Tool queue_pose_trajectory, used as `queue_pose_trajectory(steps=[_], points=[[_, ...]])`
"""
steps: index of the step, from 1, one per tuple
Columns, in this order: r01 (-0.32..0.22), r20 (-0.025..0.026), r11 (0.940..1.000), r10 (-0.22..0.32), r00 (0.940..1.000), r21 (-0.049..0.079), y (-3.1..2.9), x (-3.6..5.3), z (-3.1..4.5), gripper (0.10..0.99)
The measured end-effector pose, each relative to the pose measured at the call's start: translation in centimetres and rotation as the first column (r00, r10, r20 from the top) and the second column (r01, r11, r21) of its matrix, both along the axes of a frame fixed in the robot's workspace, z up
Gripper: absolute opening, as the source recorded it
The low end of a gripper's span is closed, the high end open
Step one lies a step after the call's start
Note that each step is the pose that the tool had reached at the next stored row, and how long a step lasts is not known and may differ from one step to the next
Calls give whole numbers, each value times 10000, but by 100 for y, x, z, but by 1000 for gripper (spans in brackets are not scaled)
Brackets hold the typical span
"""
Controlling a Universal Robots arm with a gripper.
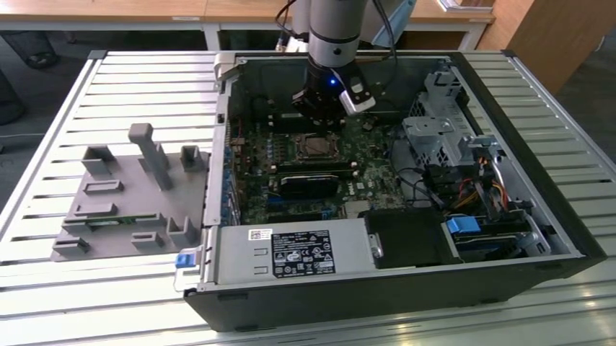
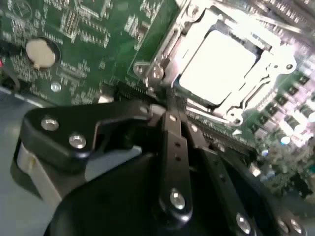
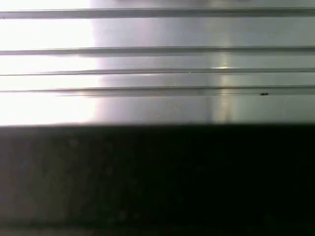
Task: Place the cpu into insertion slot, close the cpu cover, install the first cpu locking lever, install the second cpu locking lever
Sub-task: 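Install the first cpu locking lever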
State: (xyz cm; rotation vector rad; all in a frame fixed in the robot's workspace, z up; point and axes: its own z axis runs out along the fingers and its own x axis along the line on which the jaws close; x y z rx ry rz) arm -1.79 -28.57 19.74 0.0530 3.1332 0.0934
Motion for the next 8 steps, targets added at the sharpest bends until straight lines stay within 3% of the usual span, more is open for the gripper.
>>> queue_pose_trajectory(steps=[4,8], points=[[1,1,10000,-1,10000,4,0,0,63,106],[1,2,10000,-1,10000,-70,1,0,57,106]])
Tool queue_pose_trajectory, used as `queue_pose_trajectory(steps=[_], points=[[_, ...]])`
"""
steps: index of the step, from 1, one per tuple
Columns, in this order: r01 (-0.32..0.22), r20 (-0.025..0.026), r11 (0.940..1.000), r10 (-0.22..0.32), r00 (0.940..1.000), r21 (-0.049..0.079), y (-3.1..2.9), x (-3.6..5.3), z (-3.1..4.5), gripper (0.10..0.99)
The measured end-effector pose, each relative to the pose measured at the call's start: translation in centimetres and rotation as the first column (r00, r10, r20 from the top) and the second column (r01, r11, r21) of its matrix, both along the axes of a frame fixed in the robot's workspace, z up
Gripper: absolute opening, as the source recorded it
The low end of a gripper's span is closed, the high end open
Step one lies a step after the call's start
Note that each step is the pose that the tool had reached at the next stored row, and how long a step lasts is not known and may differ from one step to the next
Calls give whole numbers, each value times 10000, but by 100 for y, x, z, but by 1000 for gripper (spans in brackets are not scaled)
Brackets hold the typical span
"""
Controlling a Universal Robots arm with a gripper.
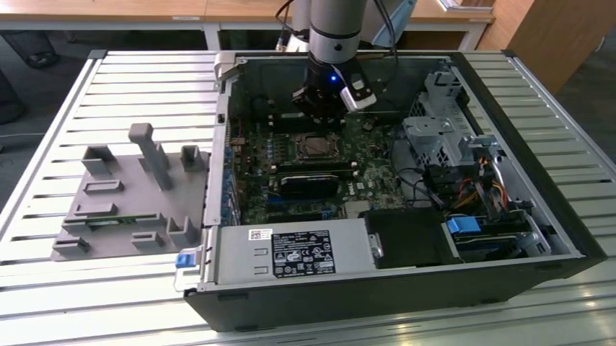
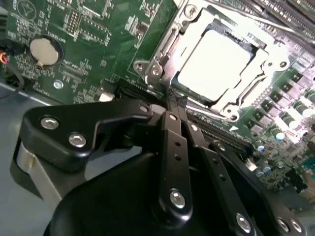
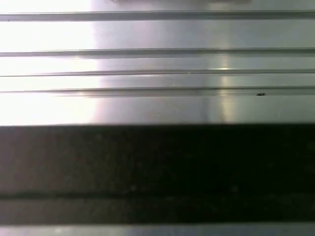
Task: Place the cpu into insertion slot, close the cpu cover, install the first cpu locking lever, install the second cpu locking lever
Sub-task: 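Install the first cpu locking lever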
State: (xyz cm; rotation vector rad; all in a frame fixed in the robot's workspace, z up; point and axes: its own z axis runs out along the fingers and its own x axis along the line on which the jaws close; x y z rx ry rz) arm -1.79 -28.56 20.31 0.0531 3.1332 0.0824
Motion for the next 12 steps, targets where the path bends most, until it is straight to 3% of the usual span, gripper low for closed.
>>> queue_pose_trajectory(steps=[5,12], points=[[-2,0,9999,2,10000,-131,2,1,-32,106],[-1,-1,9999,1,10000,-159,17,1,-61,106]])
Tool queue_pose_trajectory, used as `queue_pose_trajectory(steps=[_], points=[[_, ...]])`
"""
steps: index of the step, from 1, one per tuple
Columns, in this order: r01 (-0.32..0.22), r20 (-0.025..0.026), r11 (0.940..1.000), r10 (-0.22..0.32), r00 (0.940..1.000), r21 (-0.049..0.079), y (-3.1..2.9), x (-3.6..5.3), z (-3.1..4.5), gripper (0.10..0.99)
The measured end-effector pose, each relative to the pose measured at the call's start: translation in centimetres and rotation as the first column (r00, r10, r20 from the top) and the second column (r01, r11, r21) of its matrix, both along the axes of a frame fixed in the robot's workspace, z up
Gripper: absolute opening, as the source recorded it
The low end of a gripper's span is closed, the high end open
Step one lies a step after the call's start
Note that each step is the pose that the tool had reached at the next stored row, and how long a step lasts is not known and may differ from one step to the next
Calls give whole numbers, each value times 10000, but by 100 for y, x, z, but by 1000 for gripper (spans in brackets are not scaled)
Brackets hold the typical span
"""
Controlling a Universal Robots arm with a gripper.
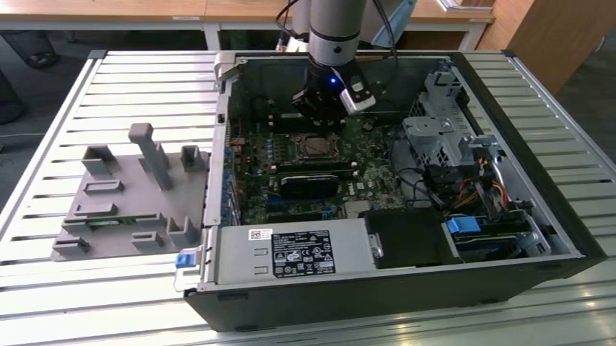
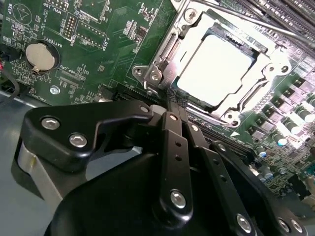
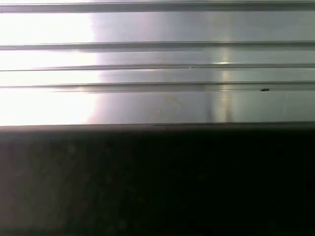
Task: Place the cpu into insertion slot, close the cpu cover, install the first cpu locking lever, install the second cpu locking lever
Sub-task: 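Install the first cpu locking lever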
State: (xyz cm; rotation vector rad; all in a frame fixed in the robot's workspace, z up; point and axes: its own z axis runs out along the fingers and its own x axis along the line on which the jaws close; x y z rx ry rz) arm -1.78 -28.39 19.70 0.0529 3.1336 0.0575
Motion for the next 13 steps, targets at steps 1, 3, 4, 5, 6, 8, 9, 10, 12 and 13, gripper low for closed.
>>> queue_pose_trajectory(steps=[1,3,4,5,6,8,9,10,12,13], points=[[-3,-1,10000,3,10000,0,2,1,-3,106],[-8,1,10000,8,10000,11,6,2,-5,106],[-12,1,10000,12,10000,15,9,2,-5,106],[-15,1,10000,15,10000,21,11,2,-4,106],[-17,3,10000,17,10000,27,12,2,-2,106],[-20,4,10000,20,10000,32,13,3,27,106],[-20,2,10000,20,10000,27,12,2,56,106],[-20,2,10000,20,10000,27,12,2,88,106],[-20,2,10000,20,10000,27,12,2,150,106],[-20,-1,10000,20,10000,22,11,2,167,106]])
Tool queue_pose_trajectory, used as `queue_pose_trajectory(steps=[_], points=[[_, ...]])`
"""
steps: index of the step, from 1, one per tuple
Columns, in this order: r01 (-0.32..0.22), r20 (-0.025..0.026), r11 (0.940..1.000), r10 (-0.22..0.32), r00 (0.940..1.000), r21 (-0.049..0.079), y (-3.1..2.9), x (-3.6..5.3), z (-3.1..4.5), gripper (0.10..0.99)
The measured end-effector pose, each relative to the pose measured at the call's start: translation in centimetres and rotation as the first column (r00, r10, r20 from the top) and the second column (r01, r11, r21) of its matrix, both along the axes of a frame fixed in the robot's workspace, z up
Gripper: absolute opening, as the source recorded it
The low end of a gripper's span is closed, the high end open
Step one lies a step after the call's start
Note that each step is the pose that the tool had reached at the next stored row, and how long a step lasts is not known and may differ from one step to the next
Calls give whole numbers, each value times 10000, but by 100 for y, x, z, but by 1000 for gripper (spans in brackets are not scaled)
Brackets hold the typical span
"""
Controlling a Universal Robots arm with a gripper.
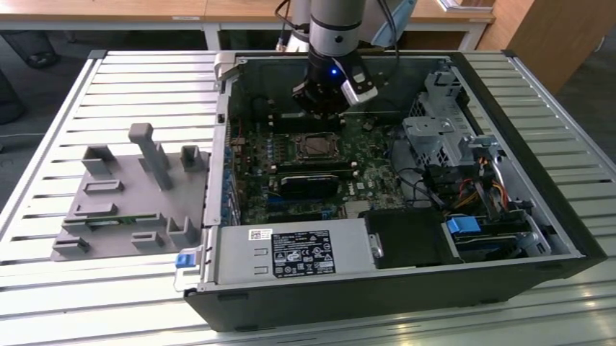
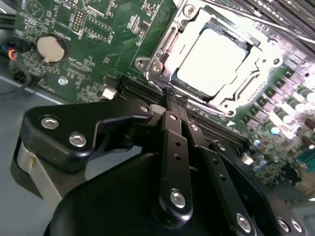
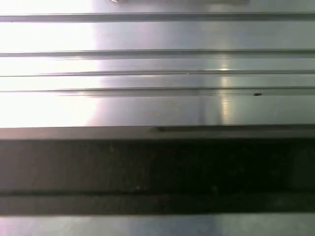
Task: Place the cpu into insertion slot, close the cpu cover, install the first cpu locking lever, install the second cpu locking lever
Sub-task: 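Install the first cpu locking lever, then install the second cpu locking lever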
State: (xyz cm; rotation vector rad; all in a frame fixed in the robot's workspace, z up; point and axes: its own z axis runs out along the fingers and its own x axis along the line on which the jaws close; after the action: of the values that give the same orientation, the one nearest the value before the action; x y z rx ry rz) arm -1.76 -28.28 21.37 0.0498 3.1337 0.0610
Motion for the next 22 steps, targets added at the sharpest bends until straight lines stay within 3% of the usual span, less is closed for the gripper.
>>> queue_pose_trajectory(steps=[22], points=[[0,1,10000,0,10000,3,-75,0,1,106]])
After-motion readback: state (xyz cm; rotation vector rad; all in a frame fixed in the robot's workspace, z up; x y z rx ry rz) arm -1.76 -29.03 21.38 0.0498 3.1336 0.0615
